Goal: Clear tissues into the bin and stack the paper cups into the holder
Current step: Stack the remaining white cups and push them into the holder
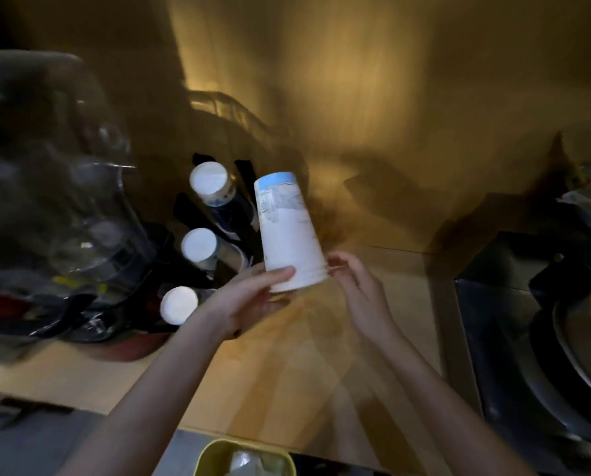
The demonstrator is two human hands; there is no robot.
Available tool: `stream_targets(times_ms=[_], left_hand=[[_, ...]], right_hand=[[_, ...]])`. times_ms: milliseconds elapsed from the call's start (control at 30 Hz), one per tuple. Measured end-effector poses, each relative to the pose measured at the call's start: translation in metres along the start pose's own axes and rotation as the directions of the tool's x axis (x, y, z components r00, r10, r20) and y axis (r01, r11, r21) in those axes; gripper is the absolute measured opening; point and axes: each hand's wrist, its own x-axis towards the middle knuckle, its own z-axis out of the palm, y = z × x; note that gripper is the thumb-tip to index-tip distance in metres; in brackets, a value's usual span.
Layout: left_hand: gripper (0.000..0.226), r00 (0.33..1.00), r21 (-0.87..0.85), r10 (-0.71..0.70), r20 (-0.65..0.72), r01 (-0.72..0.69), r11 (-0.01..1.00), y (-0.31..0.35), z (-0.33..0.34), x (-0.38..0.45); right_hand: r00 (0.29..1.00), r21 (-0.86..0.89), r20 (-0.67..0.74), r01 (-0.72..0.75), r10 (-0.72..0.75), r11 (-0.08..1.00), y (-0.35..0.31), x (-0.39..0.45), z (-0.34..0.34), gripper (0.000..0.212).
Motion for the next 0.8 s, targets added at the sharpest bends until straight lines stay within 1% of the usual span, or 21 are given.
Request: stream_targets(times_ms=[33, 67, 100, 133, 167, 233, 267, 333, 367, 433, 533, 567, 633, 700, 733, 800], left_hand=[[0.072, 0.999, 0.032, 0.047, -0.022, -0.047, 0.998, -0.002, -0.008, -0.010], [0.079, 0.994, 0.080, 0.092, -0.050, -0.088, 0.993, -0.002, -0.016, -0.020], [0.089, 0.986, 0.157, 0.139, -0.095, -0.123, 0.980, -0.002, -0.023, -0.029], [0.094, 0.970, 0.254, 0.193, -0.145, -0.152, 0.955, -0.001, -0.028, -0.039], [0.093, 0.946, 0.341, 0.257, -0.199, -0.179, 0.923, -0.001, -0.033, -0.049], [0.090, 0.880, 0.453, 0.392, -0.269, -0.244, 0.858, -0.001, -0.040, -0.066], [0.090, 0.840, 0.508, 0.464, -0.282, -0.279, 0.815, -0.001, -0.044, -0.073], [0.089, 0.780, 0.634, 0.563, -0.272, -0.295, 0.715, -0.004, -0.057, -0.083], [0.090, 0.768, 0.678, 0.587, -0.256, -0.290, 0.676, -0.004, -0.063, -0.089], [0.092, 0.783, 0.722, 0.581, -0.222, -0.268, 0.638, -0.004, -0.078, -0.100], [0.100, 0.825, 0.799, 0.543, -0.160, -0.215, 0.562, -0.003, -0.097, -0.117], [0.102, 0.833, 0.814, 0.532, -0.152, -0.199, 0.545, -0.002, -0.104, -0.122], [0.100, 0.834, 0.831, 0.536, -0.134, -0.200, 0.520, 0.003, -0.113, -0.136], [0.098, 0.799, 0.841, 0.594, -0.093, -0.256, 0.476, 0.010, -0.116, -0.148], [0.095, 0.767, 0.851, 0.637, -0.083, -0.278, 0.445, 0.014, -0.115, -0.154], [0.087, 0.689, 0.895, 0.721, -0.076, -0.273, 0.354, 0.020, -0.110, -0.159]], right_hand=[[0.999, 0.032, 0.015, -0.035, 0.035, 0.999, -0.004, 0.000, 0.008, 0.025], [0.997, 0.064, 0.043, -0.073, 0.070, 0.995, -0.010, 0.000, 0.017, 0.030], [0.991, 0.079, 0.086, -0.110, 0.103, 0.991, -0.016, 0.000, 0.026, 0.036], [0.981, 0.087, 0.149, -0.138, 0.124, 0.987, -0.024, 0.000, 0.035, 0.042], [0.968, 0.090, 0.216, -0.151, 0.128, 0.984, -0.032, -0.002, 0.044, 0.048], [0.941, 0.079, 0.325, -0.121, 0.089, 0.989, -0.045, -0.007, 0.062, 0.053], [0.931, 0.062, 0.360, -0.093, 0.064, 0.994, -0.049, -0.009, 0.070, 0.053], [0.918, 0.037, 0.396, -0.038, 0.020, 0.999, -0.054, -0.012, 0.088, 0.050], [0.918, 0.032, 0.396, -0.020, 0.005, 0.999, -0.056, -0.013, 0.095, 0.047], [0.921, 0.000, 0.389, 0.018, -0.016, 1.000, -0.057, -0.015, 0.111, 0.049], [0.933, -0.125, 0.358, 0.087, -0.037, 0.988, -0.053, -0.017, 0.132, 0.077], [0.940, -0.160, 0.337, 0.112, -0.052, 0.981, -0.052, -0.018, 0.138, 0.081], [0.949, -0.224, 0.301, 0.168, -0.096, 0.960, -0.052, -0.020, 0.151, 0.083], [0.952, -0.303, 0.274, 0.222, -0.138, 0.927, -0.052, -0.021, 0.163, 0.086], [0.955, -0.361, 0.262, 0.233, -0.142, 0.903, -0.051, -0.021, 0.169, 0.088], [0.963, -0.476, 0.232, 0.237, -0.139, 0.847, -0.046, -0.022, 0.180, 0.089]])
